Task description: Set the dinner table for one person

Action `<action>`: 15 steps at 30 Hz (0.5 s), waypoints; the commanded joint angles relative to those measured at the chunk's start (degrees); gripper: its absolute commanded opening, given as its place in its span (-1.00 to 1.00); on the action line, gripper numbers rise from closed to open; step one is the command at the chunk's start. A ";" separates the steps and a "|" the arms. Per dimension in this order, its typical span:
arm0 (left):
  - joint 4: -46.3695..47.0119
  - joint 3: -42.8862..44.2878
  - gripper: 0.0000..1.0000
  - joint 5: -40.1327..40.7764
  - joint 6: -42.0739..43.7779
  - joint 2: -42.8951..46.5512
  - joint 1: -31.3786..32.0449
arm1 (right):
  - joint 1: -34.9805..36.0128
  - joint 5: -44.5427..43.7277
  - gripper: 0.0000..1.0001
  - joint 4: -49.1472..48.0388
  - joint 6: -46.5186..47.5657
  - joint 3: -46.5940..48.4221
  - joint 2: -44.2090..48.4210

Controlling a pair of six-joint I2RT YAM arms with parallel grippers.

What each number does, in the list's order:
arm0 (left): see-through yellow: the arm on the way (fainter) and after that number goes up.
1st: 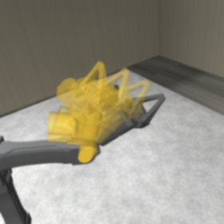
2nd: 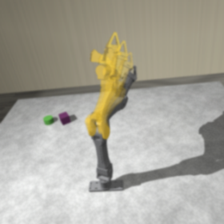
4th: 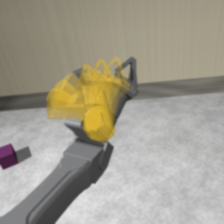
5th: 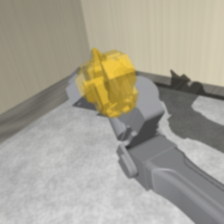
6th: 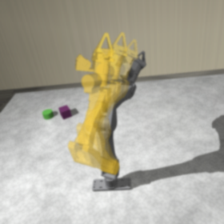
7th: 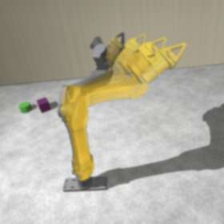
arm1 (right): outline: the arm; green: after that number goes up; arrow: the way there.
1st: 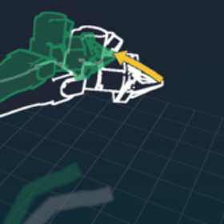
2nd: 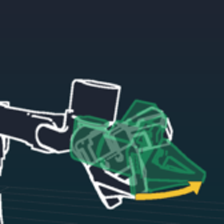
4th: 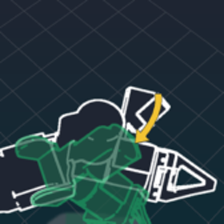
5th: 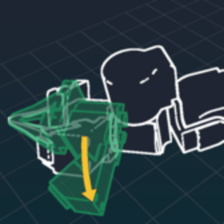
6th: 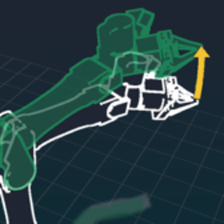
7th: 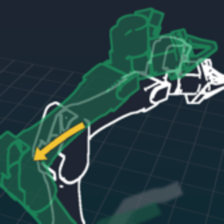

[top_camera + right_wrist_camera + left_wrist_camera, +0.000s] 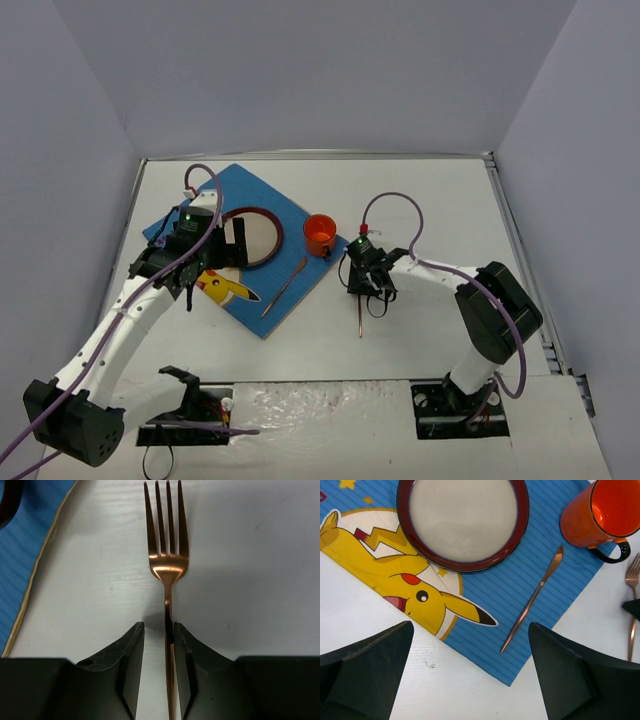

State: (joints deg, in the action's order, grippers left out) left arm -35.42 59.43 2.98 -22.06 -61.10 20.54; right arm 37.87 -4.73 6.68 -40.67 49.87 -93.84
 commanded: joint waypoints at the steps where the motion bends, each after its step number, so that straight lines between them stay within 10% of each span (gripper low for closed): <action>1: 3.16 0.59 0.94 -2.36 -4.21 -0.20 1.06 | 3.75 -2.58 -0.38 0.44 -4.99 1.58 0.77; 15: 9.79 4.84 0.94 9.33 -16.73 -11.59 24.46 | 1.33 -21.44 0.26 14.28 1.79 6.36 21.68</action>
State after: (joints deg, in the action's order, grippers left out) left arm -32.50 60.09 7.00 -32.48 -68.56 38.82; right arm 41.79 -13.99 13.64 -42.30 51.27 -82.09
